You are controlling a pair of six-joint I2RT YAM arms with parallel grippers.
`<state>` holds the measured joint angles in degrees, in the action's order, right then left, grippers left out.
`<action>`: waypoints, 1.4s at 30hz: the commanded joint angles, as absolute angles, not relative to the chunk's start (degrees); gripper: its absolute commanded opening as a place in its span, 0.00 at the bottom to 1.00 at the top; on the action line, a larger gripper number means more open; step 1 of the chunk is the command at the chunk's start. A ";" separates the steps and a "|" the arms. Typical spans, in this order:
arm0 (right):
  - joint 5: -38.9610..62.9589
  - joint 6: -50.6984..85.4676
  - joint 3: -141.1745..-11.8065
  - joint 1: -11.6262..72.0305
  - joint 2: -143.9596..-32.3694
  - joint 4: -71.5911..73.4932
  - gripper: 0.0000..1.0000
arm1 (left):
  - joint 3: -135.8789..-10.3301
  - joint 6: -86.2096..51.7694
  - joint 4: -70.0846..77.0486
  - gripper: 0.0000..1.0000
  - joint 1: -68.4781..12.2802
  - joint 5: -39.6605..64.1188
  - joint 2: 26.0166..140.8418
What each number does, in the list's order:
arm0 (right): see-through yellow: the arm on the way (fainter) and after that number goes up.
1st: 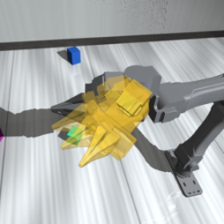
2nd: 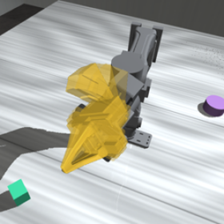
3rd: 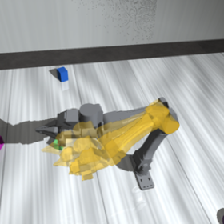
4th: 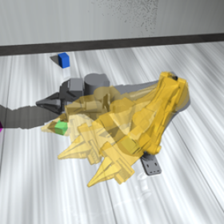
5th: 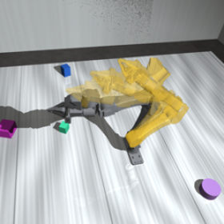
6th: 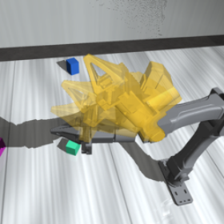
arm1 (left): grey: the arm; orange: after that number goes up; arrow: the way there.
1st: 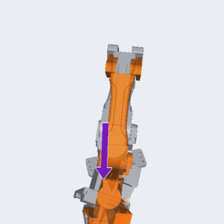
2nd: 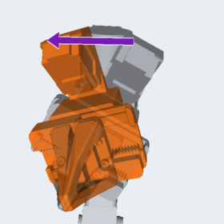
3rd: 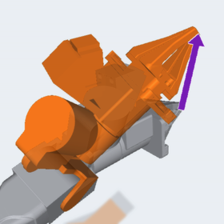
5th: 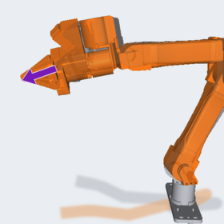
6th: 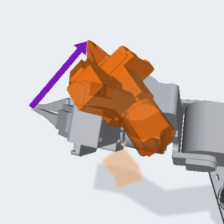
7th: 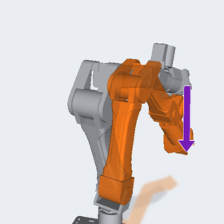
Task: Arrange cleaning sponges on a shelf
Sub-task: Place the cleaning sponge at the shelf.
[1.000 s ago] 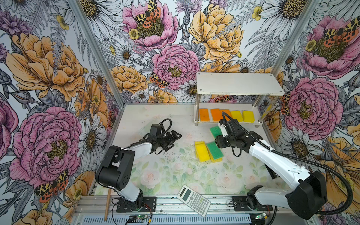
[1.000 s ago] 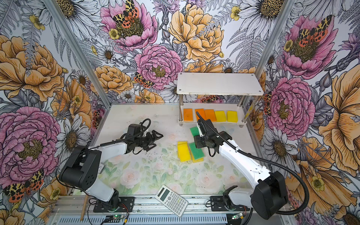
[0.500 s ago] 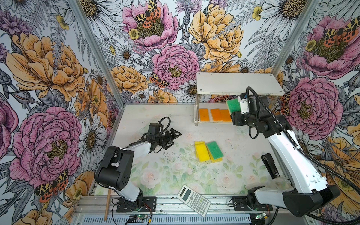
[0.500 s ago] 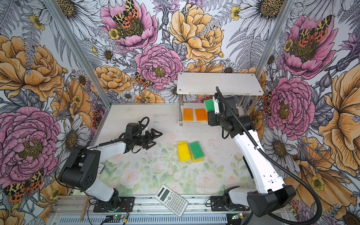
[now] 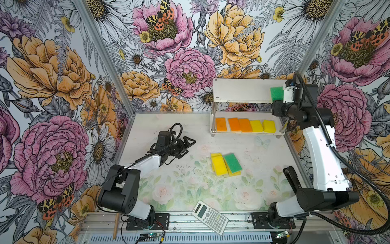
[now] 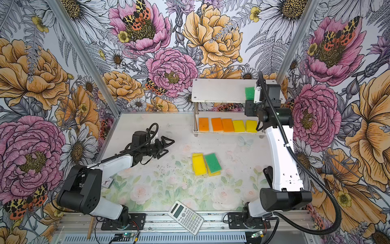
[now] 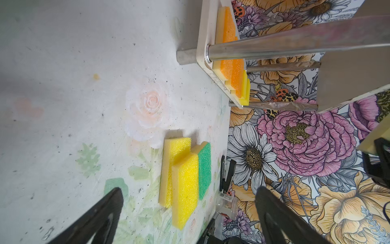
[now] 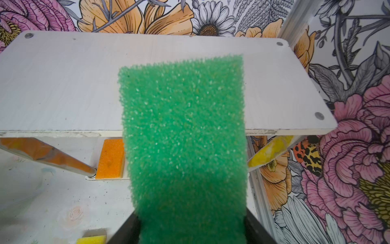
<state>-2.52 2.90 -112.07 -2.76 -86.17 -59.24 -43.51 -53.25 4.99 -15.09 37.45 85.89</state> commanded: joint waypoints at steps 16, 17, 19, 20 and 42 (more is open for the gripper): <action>10.80 -1.76 -132.47 -18.05 -102.35 -59.22 0.61 | -43.95 -52.95 7.82 0.99 -12.14 41.86 84.72; 11.47 -1.61 -133.42 -18.71 -103.37 -59.23 0.61 | -43.95 -52.91 7.82 0.99 -12.04 41.98 84.80; 13.56 -0.85 -135.31 -19.95 -105.61 -59.14 0.60 | -43.99 -52.78 7.82 0.99 -11.93 42.10 85.05; 14.85 -0.41 -136.52 -20.49 -106.83 -59.21 0.59 | -44.03 -52.73 7.85 0.99 -11.88 42.04 85.19; 18.83 1.64 -140.27 -20.83 -113.28 -59.18 0.63 | -45.55 -52.91 8.19 0.99 -11.35 42.63 87.54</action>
<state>17.87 0.91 -138.85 -21.02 -112.29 -59.55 -43.64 -53.25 6.48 -11.97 41.21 86.41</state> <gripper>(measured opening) 0.628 0.989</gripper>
